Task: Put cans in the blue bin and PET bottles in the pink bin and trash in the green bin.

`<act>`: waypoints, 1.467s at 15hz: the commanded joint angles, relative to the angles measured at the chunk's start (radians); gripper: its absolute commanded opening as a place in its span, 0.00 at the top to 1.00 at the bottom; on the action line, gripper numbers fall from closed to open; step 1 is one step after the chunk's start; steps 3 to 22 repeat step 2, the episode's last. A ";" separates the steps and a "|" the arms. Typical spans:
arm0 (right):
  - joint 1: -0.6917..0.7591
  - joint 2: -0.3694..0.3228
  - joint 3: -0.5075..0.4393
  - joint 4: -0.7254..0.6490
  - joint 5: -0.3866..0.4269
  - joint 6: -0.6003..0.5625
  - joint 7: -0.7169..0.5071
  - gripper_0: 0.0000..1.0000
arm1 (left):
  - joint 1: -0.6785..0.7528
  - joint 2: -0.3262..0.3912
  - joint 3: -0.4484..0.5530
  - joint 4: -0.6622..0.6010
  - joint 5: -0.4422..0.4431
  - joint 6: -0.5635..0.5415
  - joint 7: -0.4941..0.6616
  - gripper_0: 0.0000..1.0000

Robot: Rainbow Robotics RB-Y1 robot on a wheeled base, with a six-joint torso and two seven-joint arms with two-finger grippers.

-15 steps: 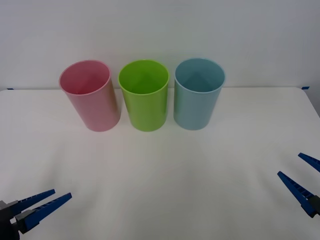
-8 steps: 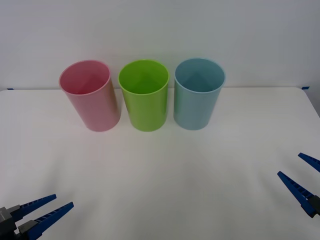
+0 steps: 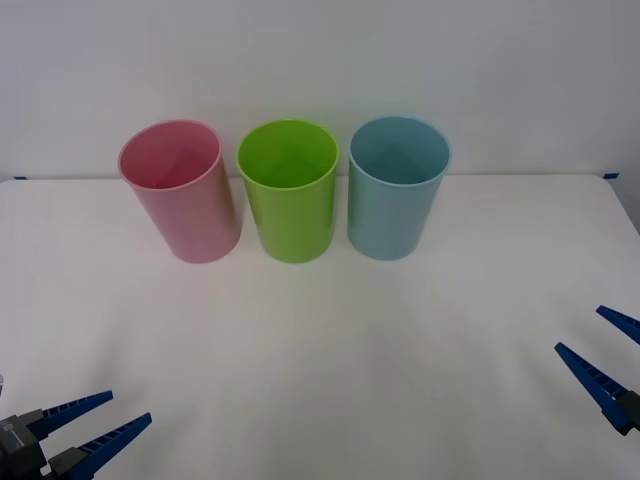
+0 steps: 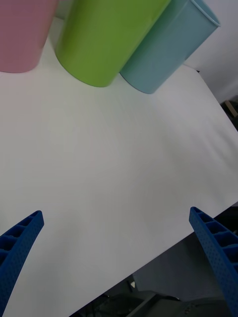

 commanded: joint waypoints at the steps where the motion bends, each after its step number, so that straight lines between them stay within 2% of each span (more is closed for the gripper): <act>1: 0.000 0.000 0.000 0.000 0.000 0.000 0.000 0.00 | 0.000 0.000 0.000 0.000 0.000 0.000 0.000 0.00; 22: 0.000 0.000 0.000 0.000 0.000 0.000 0.000 0.00 | 0.000 0.000 0.000 0.000 0.000 0.000 0.000 0.00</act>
